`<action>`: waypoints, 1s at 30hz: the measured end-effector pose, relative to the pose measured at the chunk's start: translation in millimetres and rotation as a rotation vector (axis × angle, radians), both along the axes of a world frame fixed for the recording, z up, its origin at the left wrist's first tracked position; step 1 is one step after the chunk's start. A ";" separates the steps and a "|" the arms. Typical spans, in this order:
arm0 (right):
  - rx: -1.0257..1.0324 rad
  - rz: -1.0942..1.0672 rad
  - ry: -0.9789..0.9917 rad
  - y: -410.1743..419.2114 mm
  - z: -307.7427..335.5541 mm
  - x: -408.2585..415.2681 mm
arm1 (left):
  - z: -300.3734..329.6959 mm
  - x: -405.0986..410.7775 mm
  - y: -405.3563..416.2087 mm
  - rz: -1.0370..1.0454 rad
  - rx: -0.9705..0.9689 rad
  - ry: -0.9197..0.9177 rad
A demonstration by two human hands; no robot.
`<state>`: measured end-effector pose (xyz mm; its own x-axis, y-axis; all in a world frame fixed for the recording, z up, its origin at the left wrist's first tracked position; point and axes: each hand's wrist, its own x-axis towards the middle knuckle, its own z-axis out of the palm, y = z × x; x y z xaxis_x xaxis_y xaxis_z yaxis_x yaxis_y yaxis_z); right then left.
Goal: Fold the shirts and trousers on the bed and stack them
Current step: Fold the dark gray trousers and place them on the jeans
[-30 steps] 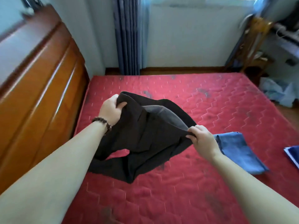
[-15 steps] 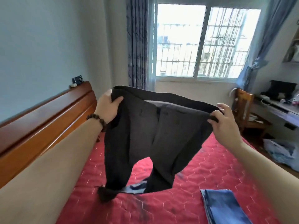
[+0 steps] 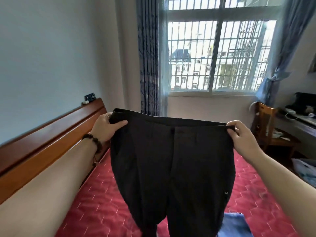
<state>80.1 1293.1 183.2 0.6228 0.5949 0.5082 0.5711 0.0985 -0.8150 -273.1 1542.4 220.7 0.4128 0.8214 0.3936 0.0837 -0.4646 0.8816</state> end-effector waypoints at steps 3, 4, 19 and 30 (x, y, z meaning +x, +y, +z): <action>-0.046 0.115 0.112 -10.3 14.9 -3.6 | 9.5 -2.7 2.1 0.027 0.061 -0.027; -0.068 0.156 0.159 -12.4 20.4 -5.6 | 13.4 -4.3 3.3 0.037 0.068 -0.037; 0.190 0.045 0.525 16.5 72.3 -26.7 | 35.5 -5.0 5.0 -0.171 -0.464 -0.272; 0.208 0.165 0.560 76.3 81.5 -139.8 | 20.3 106.9 -90.7 -0.077 -0.330 -0.349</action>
<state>-59.7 1369.4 264.7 0.7365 0.6301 0.2463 0.0256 0.3378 -0.9409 -166.3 1451.6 241.0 0.3669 0.8979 0.2431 -0.2668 -0.1488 0.9522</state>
